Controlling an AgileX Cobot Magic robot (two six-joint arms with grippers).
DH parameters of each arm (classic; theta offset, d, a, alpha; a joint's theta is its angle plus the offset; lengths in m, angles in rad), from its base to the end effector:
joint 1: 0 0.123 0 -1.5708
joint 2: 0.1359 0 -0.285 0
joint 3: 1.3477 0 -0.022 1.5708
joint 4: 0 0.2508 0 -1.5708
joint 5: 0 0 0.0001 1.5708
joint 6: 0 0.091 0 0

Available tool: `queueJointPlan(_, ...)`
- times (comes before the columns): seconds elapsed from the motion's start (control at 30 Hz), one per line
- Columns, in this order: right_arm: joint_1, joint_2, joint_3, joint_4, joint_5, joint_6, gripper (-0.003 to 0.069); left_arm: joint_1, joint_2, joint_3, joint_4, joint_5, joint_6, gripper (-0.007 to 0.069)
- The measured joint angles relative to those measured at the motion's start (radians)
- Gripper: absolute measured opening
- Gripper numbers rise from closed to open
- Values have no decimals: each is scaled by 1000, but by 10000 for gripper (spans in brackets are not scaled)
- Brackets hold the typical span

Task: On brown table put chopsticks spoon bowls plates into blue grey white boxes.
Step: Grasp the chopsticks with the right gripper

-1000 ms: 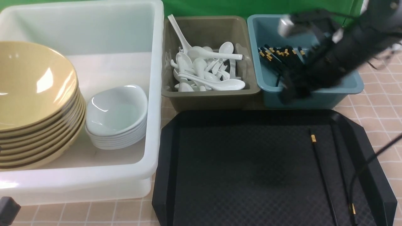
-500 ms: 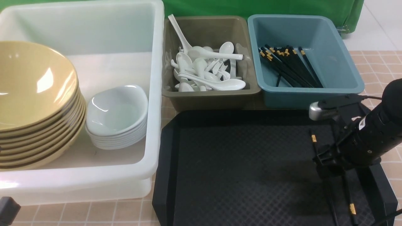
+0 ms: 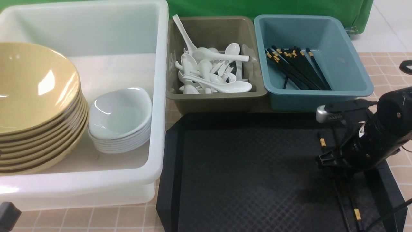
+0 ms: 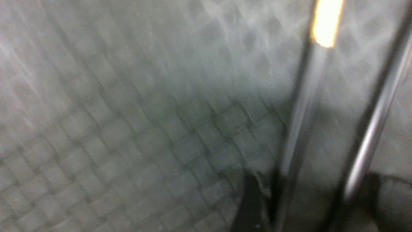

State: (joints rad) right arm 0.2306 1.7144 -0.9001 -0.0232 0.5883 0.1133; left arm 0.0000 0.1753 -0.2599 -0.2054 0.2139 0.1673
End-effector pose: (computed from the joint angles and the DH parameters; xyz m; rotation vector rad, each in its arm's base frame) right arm 0.2958 0.0682 0.1586 -0.1947 2.8805 0.0416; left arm 0.0629 -0.0040 0.2713 0.0066 1.6088 -0.0608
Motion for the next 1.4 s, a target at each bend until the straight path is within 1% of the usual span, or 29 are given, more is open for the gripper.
queueJointPlan(0.07,3,3,-4,-1,3,-5,515,0,0,0,0,0,0,1)
queueJointPlan(0.13,21,9,-5,-8,4,-37,485,0,0,0,0,0,0,1)
queueJointPlan(0.17,33,9,-6,-14,3,-54,459,0,0,0,0,0,0,1)
queueJointPlan(0.23,64,11,-8,-15,-1,-84,386,0,0,0,0,0,0,1)
queueJointPlan(0.33,114,14,-12,-15,-12,-126,257,0,0,0,0,0,0,1)
queueJointPlan(0.4,144,16,-13,-15,-24,-150,158,0,0,0,0,0,0,1)
queueJointPlan(0.43,151,17,-13,-15,-28,-158,135,0,0,0,0,0,0,1)
queueJointPlan(0.67,171,-21,0,1,-31,-170,135,0,0,0,0,0,0,1)
queueJointPlan(0.73,172,-38,7,7,-26,-173,123,0,0,0,0,0,0,1)
queueJointPlan(0.77,172,-84,7,12,-32,-173,65,0,0,0,0,0,0,1)
queueJointPlan(0.83,172,-140,7,13,-50,-177,41,0,0,0,0,0,0,1)
queueJointPlan(1.0,172,-218,7,14,-60,-209,36,0,0,0,4,0,0,1)
queueJointPlan(1.17,172,-226,7,14,-49,-219,36,0,0,0,4,0,0,1)
queueJointPlan(1.3,159,-186,7,13,-26,-219,56,0,0,0,4,0,0,1)
queueJointPlan(1.33,136,-146,7,13,-19,-219,94,0,0,0,4,0,0,1)
queueJointPlan(1.4,111,-94,7,12,-19,-219,144,0,0,0,4,0,0,1)
